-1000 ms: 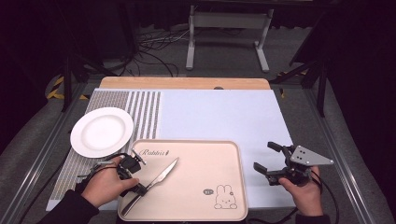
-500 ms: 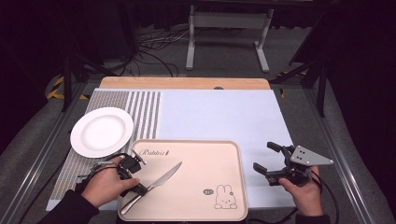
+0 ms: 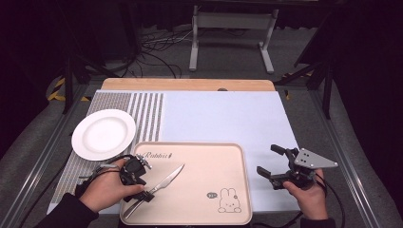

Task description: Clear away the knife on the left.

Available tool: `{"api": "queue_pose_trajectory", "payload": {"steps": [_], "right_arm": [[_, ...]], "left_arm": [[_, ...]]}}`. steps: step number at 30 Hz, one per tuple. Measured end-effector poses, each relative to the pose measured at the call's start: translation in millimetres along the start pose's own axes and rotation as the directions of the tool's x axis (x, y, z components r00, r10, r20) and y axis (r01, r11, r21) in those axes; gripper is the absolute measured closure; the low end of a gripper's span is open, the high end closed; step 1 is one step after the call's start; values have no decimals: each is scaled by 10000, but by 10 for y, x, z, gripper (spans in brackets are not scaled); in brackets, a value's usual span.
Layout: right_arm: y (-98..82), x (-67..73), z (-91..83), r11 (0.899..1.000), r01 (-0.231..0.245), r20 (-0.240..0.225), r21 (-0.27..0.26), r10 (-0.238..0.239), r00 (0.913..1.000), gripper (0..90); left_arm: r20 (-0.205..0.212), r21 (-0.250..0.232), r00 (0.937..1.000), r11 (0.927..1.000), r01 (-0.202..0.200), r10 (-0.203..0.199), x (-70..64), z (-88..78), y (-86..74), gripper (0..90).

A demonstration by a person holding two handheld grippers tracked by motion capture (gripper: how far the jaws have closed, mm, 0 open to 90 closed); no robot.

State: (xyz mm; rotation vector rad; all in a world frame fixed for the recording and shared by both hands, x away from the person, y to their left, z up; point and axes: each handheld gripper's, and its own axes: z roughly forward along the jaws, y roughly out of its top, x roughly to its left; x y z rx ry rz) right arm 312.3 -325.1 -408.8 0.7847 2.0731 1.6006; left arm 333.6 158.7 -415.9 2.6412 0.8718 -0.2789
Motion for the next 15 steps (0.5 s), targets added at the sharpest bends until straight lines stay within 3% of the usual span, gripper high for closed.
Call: {"api": "queue_pose_trajectory", "payload": {"steps": [4,7,9,12,13,14,15], "right_arm": [[-2,-3,-2,10000,-14,29,-2,14,10000,49],[-2,-3,-5,10000,0,25,-14,0,10000,48],[-3,-3,-7,10000,14,37,-4,-14,10000,48],[-5,-5,-8,10000,21,19,11,-21,10000,48],[-5,-5,-8,10000,21,19,11,-21,10000,48],[-5,-5,-7,10000,27,1,4,-27,10000,49],[-5,-4,-7,10000,38,-2,-7,-38,10000,50]], "left_arm": [[-339,-257,9969,9970,-725,716,-53,-1,47,232],[-539,-433,9929,9932,-1082,1058,-71,-1,70,231],[-440,-548,9843,9834,-1730,1707,-88,10,96,314],[-167,-623,9736,9716,-2283,2277,-107,41,123,466],[-167,-623,9736,9716,-2283,2277,-107,41,123,566],[-194,-595,9654,9636,-2607,2600,-112,54,137,566],[-182,-588,9566,9547,-2915,2910,-118,79,157,688]]}}
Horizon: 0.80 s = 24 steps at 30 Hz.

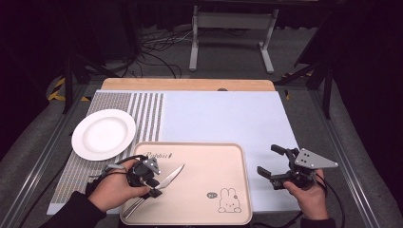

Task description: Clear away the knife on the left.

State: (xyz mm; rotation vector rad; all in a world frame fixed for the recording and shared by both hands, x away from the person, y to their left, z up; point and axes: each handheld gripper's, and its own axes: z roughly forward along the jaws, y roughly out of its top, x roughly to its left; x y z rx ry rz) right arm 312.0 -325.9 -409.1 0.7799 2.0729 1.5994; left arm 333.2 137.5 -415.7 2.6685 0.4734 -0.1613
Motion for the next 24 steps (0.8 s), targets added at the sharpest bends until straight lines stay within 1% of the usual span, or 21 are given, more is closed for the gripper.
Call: {"api": "queue_pose_trajectory", "payload": {"steps": [1,2,3,5,9,12,16,18,24], "right_arm": [[0,0,1,10000,-10,0,0,10,10000,50],[0,0,1,10000,-10,0,0,10,10000,50],[0,1,4,10000,-24,-7,-8,24,10000,50],[4,5,10,10000,3,-25,-19,-3,10000,50],[6,2,0,10000,17,-53,-52,-18,10000,52],[9,-1,-12,10000,23,-9,-85,-23,10000,53],[5,4,-4,10000,53,-46,-22,-53,10000,53],[5,4,1,10000,66,-42,-12,-66,10000,53],[3,6,1,10000,69,-39,6,-69,10000,53]], "left_arm": [[12,-8,10000,10000,-67,67,-1,19,13,756],[12,-8,10000,10000,-67,67,-1,19,13,800],[-5,-28,9997,9997,-250,250,1,41,31,800],[-64,77,9989,9989,-466,466,-4,84,63,896],[-40,304,9982,9978,-593,594,-13,141,74,899],[-57,511,9983,9970,-575,578,-1,158,59,899],[-100,540,9985,9971,-535,541,22,163,29,900],[-31,488,9987,9975,-505,508,32,162,16,900],[-84,441,9992,9983,-392,396,54,157,-9,900]]}}
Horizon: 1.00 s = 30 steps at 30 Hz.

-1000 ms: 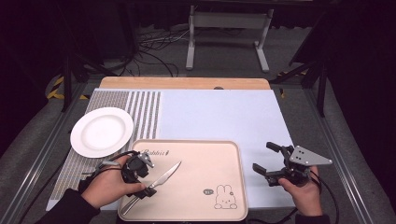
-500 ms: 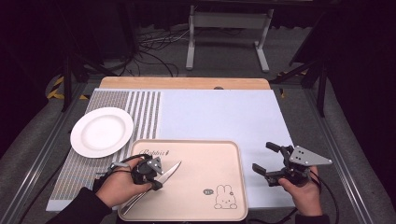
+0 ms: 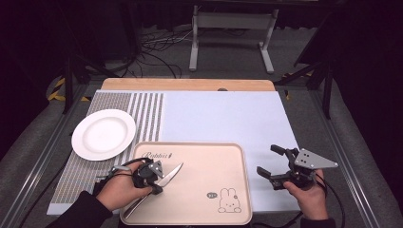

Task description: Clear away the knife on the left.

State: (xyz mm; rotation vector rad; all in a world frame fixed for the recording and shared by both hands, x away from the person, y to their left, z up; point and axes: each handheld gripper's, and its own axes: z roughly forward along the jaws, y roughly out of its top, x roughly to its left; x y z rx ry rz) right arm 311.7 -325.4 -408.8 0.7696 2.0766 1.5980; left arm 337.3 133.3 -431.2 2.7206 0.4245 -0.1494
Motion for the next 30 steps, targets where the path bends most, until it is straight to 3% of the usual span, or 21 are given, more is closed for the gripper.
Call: {"api": "queue_pose_trajectory", "payload": {"steps": [30], "right_arm": [[-11,-1,10,9999,-37,0,102,37,10000,56]], "left_arm": [[-388,96,9972,9979,641,-637,112,-124,-252,900]]}}
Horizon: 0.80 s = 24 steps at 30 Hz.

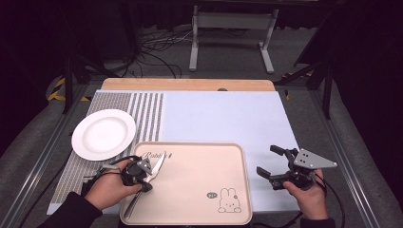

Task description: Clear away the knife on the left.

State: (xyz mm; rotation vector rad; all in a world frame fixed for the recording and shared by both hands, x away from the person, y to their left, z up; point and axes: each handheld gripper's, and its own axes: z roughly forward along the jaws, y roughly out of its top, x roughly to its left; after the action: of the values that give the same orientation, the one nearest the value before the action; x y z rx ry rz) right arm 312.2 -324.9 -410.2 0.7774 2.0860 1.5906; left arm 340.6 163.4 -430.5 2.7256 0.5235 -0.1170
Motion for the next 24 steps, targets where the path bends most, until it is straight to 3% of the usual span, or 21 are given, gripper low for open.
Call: {"api": "queue_pose_trajectory", "payload": {"steps": [15,24], "right_arm": [[-18,-13,10,10000,-65,20,63,64,10000,55],[-26,-16,18,9999,-94,32,114,93,10000,55]], "left_arm": [[25,-56,9989,9989,458,-458,66,-57,-146,900],[83,-61,9985,9985,537,-536,77,-72,-190,900]]}}
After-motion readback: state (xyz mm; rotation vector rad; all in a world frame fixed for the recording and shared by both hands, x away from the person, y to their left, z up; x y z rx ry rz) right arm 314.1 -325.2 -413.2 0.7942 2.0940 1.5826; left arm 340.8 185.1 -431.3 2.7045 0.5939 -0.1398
